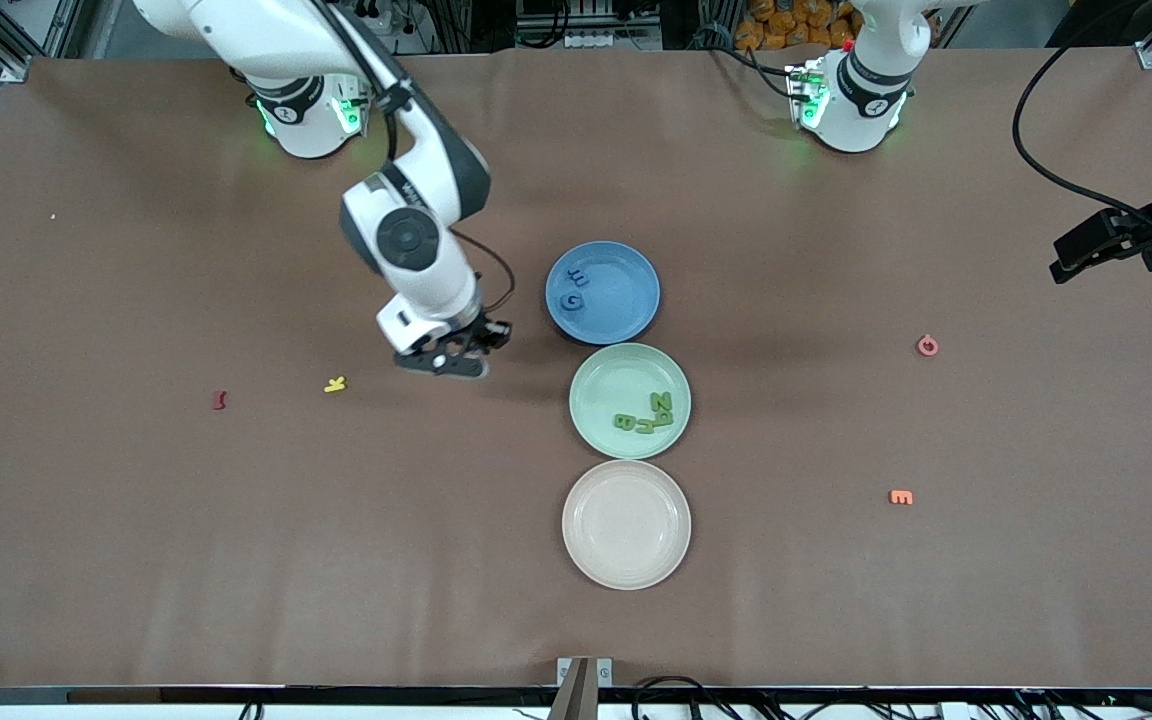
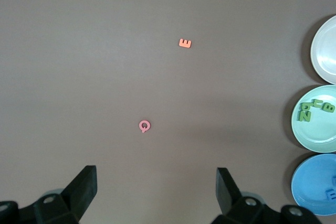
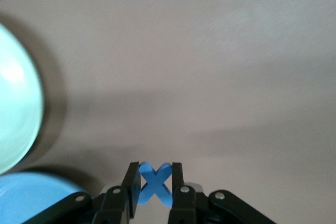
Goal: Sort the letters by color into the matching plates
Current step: 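Carry the blue x to the blue plate with the right gripper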
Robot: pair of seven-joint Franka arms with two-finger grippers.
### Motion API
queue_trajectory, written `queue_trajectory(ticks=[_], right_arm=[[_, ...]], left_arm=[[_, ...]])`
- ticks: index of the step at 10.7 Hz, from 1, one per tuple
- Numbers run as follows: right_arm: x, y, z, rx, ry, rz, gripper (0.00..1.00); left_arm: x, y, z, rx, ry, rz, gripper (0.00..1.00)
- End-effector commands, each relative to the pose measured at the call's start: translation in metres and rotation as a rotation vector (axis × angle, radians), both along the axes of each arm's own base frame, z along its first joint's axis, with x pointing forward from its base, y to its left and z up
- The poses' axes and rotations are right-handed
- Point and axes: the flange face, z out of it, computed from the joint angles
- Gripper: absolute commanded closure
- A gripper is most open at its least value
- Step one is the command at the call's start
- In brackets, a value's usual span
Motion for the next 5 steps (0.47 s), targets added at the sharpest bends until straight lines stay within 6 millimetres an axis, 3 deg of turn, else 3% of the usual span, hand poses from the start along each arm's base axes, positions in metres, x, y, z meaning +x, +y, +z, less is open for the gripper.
queue_trajectory(ticks=[1, 3, 5], right_arm=[[-0.022, 0.061, -0.017, 0.006, 0.016, 0.015, 0.90], [-0.042, 0.097, -0.032, 0.002, 0.025, 0.040, 0.89], [-0.050, 0.119, -0.042, 0.002, 0.023, 0.061, 0.89]], left_arm=[[-0.007, 0.001, 0.003, -0.011, 0.006, -0.015, 0.00], [-0.006, 0.001, 0.003, -0.011, 0.004, -0.015, 0.00], [-0.007, 0.001, 0.003, -0.010, 0.006, -0.017, 0.00]])
